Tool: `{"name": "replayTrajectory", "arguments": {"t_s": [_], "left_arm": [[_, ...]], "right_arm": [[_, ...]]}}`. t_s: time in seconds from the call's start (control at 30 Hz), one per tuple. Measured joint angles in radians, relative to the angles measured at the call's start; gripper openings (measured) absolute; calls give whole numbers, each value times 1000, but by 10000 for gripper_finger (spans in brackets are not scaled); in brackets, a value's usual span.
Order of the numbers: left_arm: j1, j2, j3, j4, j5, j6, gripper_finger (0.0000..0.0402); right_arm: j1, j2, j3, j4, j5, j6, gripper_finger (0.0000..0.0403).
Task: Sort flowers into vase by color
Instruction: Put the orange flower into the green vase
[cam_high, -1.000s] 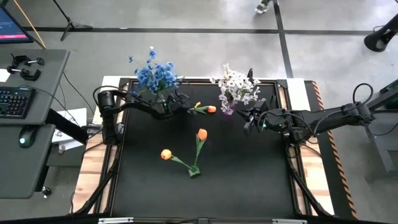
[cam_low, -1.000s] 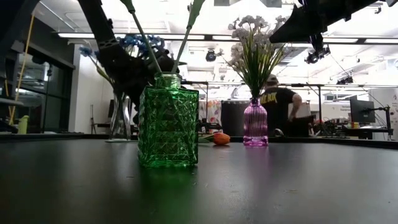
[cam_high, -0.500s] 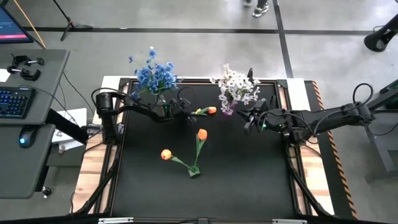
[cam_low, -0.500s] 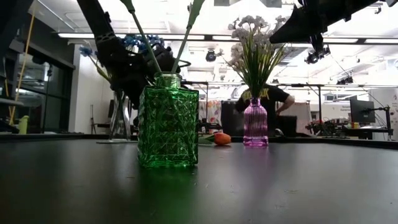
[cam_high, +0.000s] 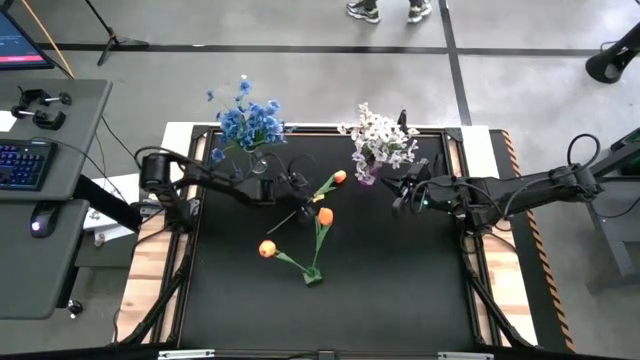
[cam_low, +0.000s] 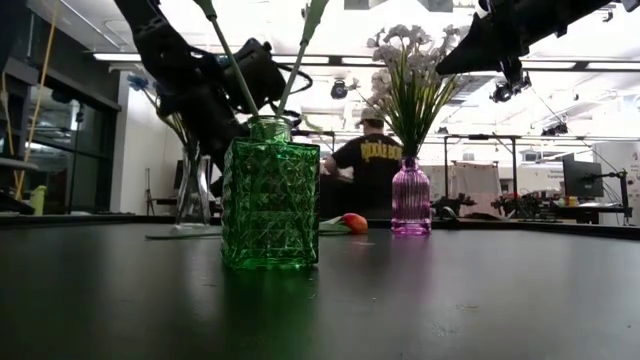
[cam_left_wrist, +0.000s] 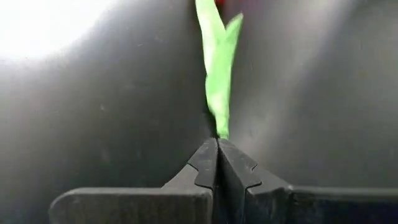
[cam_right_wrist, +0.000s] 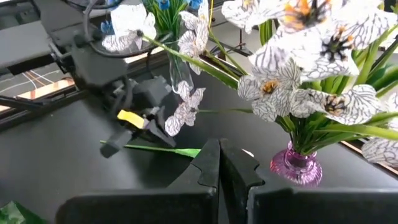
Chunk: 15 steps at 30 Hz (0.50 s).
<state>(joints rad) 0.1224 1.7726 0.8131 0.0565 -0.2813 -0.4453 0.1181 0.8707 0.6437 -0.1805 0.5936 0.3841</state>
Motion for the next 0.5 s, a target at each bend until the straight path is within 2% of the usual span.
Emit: {"name": "replayTrajectory", "arguments": {"t_s": [0.27, 0.5], "left_arm": [[-85, -31, -1, -87, -4, -67, 0], [-75, -121, 0, -80, -50, -33, 1]], "right_arm": [[0, 0, 0, -4, 0, -1, 0], [0, 0, 0, -14, 0, 0, 0]]}}
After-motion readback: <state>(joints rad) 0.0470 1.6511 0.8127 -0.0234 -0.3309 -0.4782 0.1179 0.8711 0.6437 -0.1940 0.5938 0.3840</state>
